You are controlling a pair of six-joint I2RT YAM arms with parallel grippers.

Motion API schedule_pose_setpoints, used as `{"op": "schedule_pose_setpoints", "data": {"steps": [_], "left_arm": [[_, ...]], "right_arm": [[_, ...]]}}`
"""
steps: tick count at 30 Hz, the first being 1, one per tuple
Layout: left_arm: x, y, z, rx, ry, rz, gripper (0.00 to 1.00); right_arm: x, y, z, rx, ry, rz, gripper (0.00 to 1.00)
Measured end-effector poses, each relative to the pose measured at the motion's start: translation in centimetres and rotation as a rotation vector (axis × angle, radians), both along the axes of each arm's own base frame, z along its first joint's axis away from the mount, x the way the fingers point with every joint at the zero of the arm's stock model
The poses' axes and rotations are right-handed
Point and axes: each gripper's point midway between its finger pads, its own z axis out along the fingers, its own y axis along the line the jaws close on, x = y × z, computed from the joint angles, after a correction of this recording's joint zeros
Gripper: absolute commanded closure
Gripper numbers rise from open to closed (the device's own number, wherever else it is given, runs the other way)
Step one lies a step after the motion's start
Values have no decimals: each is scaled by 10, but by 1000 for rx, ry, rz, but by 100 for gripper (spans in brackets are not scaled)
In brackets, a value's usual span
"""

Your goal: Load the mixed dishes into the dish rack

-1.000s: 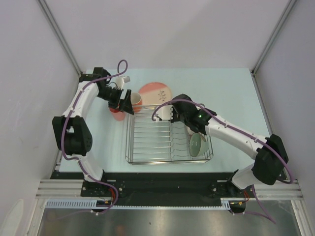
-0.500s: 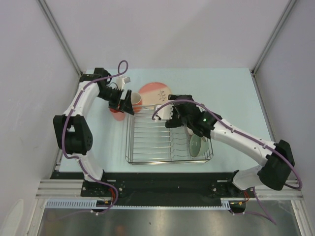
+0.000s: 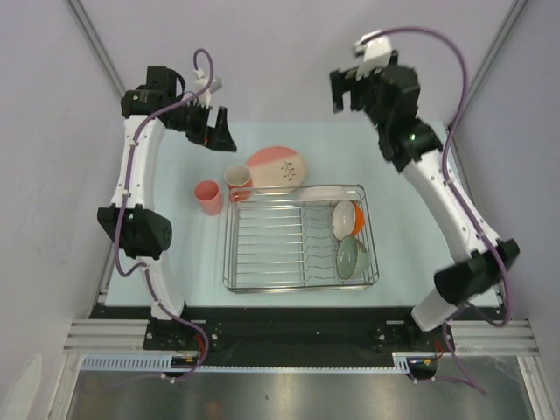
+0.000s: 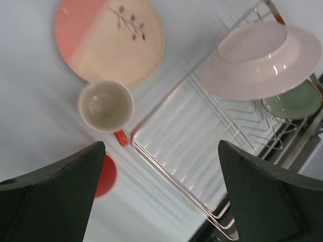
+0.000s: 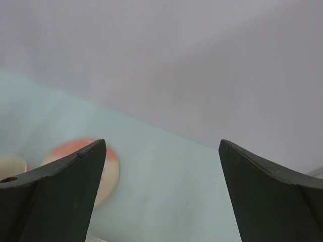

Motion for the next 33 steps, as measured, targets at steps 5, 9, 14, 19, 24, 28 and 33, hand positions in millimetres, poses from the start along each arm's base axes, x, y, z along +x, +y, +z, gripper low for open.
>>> {"op": "schedule_pose_setpoints", "data": {"steps": [5, 9, 14, 19, 24, 28, 33], "left_arm": [[44, -3, 51, -33, -197, 57, 0], [81, -2, 39, 1, -265, 123, 0], [135, -15, -6, 40, -260, 202, 0], [143, -28, -34, 18, -177, 239, 0], [141, -31, -39, -3, -135, 282, 0], [143, -31, -62, 19, -75, 330, 0], [155, -33, -98, 68, -34, 383, 0]], "right_arm": [[110, -44, -1, 356, 169, -45, 0], [174, -41, -85, 527, 417, -5, 0], [196, -23, -239, 640, 807, -19, 0], [175, -14, -303, 666, 1006, -36, 0], [173, -2, -296, 678, 1007, 17, 0], [170, 5, -298, 670, 1013, 37, 0], [161, 13, -318, 656, 1057, 43, 0]]}}
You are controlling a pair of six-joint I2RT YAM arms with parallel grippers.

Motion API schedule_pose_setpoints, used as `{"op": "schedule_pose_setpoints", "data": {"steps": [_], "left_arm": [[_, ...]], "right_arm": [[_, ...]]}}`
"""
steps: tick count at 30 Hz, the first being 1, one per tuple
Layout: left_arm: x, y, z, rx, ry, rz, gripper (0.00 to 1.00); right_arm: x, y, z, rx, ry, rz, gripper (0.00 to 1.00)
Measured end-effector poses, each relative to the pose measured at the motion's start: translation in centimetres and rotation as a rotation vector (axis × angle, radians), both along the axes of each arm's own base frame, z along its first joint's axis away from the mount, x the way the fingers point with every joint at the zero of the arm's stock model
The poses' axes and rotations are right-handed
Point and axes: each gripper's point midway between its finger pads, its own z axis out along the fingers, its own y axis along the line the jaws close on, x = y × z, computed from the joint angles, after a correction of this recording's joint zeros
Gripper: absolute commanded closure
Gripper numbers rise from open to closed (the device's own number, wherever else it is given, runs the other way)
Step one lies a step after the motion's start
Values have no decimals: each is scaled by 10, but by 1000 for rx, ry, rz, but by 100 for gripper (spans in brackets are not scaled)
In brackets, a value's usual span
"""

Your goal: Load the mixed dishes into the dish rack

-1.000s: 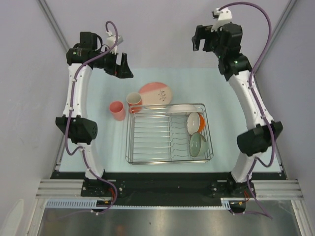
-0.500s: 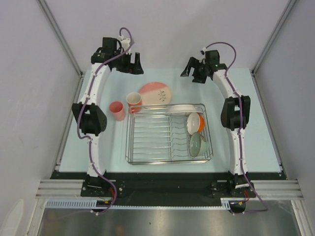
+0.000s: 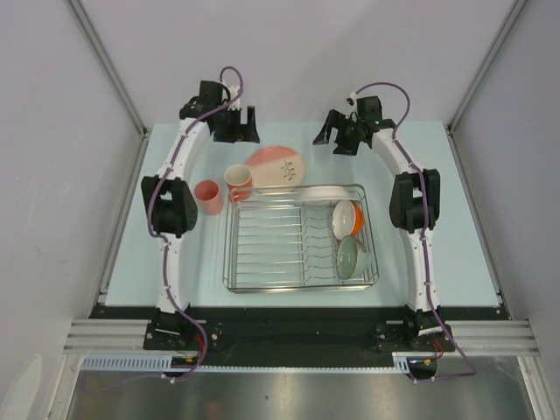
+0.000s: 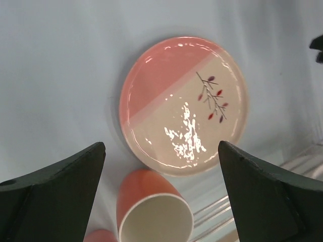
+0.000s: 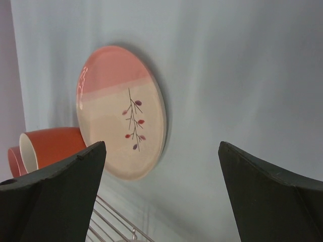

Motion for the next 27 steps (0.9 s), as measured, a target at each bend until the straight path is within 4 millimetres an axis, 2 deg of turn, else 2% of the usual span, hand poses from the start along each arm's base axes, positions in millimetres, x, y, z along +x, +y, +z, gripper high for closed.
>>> {"op": "schedule_pose_setpoints", "data": {"steps": [3, 6, 11, 14, 20, 24, 27], "left_arm": [[8, 1, -28, 34, 33, 39, 0], [14, 3, -56, 62, 70, 66, 0], [16, 2, -86, 64, 118, 78, 0], [15, 1, -98, 59, 143, 78, 0], [10, -7, -117, 24, 192, 52, 0], [6, -14, -129, -8, 227, 31, 0], [4, -19, -128, -36, 235, 17, 0]], "right_arm": [[-6, 5, -8, 1, 24, 14, 2], [-7, 12, -6, 9, 14, 30, 2], [-10, 25, -4, 21, 8, 51, 5], [-9, 31, -7, 30, 7, 61, 8], [-15, 41, -30, 35, 54, 85, 13], [-19, 43, -38, 38, 76, 94, 18], [-22, 44, -42, 46, 92, 102, 21]]}}
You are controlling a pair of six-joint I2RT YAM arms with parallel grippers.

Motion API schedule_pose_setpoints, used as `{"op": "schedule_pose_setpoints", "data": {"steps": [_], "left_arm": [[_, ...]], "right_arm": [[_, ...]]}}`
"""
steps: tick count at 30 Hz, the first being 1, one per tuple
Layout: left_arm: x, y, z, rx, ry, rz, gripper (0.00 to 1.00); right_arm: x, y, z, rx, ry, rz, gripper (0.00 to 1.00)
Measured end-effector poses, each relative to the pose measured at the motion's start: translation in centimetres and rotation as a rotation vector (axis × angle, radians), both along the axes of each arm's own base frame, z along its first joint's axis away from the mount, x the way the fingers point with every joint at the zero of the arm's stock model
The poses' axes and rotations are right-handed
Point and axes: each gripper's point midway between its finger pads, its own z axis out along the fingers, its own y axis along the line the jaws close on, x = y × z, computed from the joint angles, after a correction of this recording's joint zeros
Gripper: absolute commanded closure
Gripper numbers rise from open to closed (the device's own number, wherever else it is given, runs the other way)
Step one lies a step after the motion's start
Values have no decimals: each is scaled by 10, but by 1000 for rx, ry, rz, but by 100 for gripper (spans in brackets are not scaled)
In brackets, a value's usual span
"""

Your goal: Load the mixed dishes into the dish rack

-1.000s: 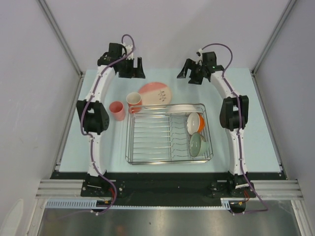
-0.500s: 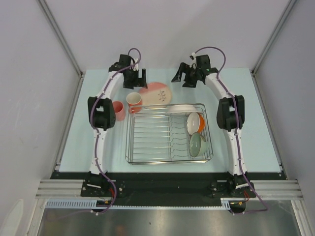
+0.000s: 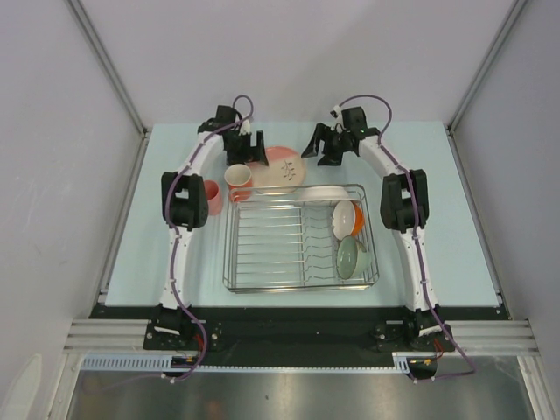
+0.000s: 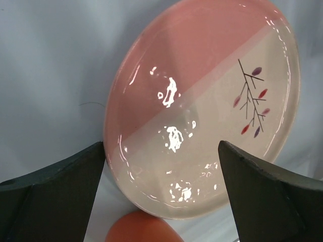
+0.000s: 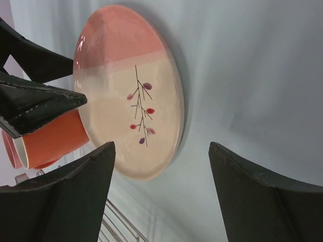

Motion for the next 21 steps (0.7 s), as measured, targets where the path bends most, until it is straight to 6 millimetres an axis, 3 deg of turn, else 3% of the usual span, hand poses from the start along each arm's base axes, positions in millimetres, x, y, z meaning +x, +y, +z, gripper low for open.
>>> {"op": "schedule_pose_setpoints", "data": {"steps": [8, 14, 21], "left_arm": [[-3, -7, 2, -43, 9, -22, 0], [-1, -21, 3, -87, 0, -48, 0], [3, -24, 5, -100, -11, -52, 0]], "right_arm": [[-12, 10, -25, 52, 82, 34, 23], [-16, 26, -24, 124, 95, 72, 23], [-12, 24, -23, 187, 122, 66, 27]]}}
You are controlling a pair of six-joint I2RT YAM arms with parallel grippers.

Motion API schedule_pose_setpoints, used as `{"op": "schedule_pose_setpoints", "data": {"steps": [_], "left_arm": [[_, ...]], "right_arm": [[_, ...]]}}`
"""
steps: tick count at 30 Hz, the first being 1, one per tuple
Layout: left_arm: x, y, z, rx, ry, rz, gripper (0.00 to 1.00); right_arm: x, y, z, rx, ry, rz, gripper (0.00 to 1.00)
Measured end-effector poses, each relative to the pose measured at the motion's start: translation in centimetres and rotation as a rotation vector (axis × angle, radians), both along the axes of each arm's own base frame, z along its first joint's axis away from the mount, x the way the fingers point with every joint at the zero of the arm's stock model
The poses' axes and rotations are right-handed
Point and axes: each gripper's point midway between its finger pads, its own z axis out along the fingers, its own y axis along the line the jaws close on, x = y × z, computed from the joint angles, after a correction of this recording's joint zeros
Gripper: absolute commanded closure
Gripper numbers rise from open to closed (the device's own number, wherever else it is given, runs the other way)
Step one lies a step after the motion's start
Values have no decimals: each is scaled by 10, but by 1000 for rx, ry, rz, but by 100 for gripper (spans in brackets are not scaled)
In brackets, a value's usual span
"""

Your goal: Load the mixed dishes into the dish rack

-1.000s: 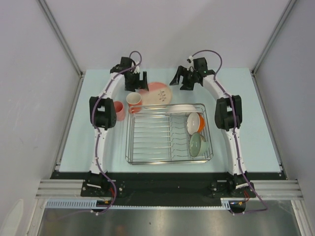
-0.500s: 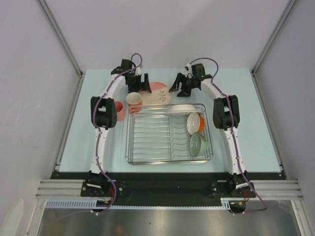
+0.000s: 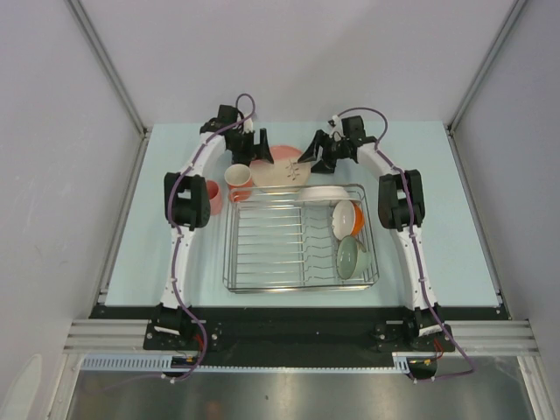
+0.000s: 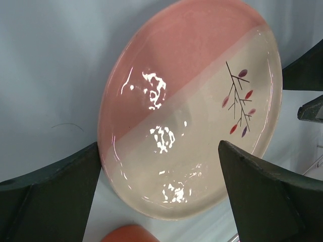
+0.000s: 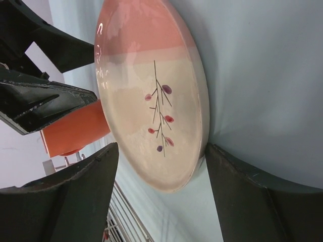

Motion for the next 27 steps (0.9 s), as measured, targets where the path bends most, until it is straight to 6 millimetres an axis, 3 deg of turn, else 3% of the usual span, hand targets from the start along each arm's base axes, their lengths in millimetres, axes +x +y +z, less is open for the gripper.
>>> {"op": "schedule_pose_setpoints", "data": {"steps": [13, 19, 21, 24, 25, 27], "left_arm": [[12, -6, 0, -16, -44, -2, 0], [3, -48, 2, -81, -53, -74, 0], [5, -50, 2, -71, -63, -73, 0], [5, -50, 3, -73, -65, -70, 0], [6, -49, 3, -73, -67, -69, 0], [7, -48, 3, -73, -70, -67, 0]], "right_arm": [[8, 4, 3, 143, 9, -26, 29], [6, 15, 13, 198, -10, -2, 34], [6, 14, 15, 213, -1, 3, 37], [5, 14, 9, 224, 11, 6, 55], [4, 14, 5, 228, 24, 8, 71], [2, 13, -1, 228, 36, 15, 90]]}}
